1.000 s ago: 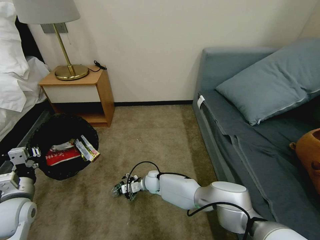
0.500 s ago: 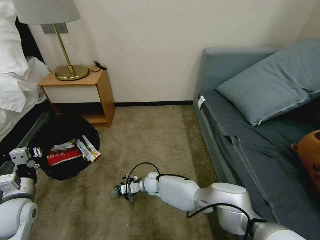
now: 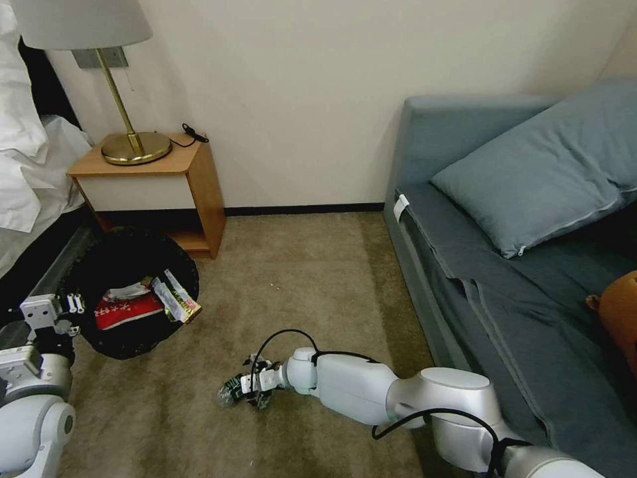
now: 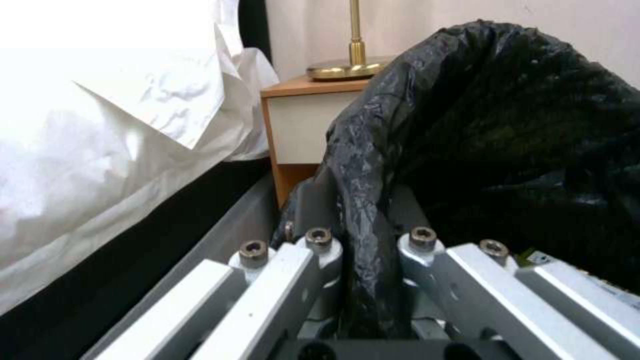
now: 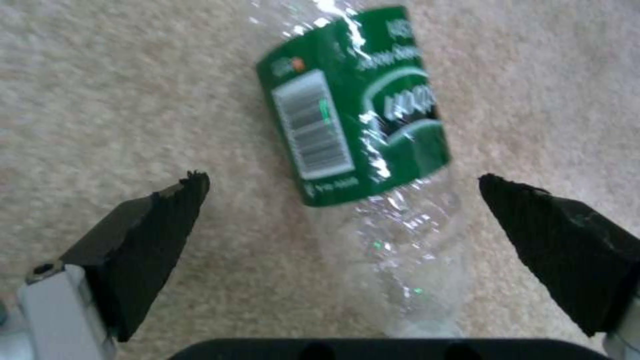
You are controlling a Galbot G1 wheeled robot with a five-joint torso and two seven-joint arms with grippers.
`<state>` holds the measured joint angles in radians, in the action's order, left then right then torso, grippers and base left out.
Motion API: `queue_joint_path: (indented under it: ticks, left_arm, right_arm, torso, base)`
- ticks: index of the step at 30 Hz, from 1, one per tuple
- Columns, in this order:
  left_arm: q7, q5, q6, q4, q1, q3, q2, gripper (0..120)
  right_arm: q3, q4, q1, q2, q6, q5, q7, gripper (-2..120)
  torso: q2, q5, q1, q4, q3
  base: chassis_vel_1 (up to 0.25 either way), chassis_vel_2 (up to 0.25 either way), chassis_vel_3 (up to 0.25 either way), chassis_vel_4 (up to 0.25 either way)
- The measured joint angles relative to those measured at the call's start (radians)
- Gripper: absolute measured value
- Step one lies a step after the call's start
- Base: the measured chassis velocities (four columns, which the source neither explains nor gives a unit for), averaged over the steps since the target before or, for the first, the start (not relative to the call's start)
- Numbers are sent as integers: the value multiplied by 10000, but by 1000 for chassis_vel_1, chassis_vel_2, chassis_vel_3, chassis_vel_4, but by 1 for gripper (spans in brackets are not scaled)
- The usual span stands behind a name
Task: Pick up the trash bin, then pick up the garbage on the floor and place it into the trash bin.
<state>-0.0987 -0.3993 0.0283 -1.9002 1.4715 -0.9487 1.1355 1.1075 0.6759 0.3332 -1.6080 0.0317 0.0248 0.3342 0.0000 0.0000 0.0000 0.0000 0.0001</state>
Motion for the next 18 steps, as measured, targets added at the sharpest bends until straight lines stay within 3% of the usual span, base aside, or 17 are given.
queue_joint_path:
  ticks: [13,16,18]
  left_arm:
    - [1,-44,-203,-180,187,-97,148,4]
    - [-2,-25,-273,-238,255,-140,212,4]
    - [-8,27,-350,-274,336,-159,309,4]
  right_arm:
    - [204,-166,-31,0,292,69,508,100]
    - [219,-198,41,0,419,68,659,96]
    - [215,-198,100,0,500,68,736,87]
  torso:
    - [0,0,0,0,-1]
    - [1,0,0,0,0]
    - [0,0,0,-1,-1]
  base:
    - [0,0,0,0]
    - [0,0,0,0]
    - [0,0,0,0]
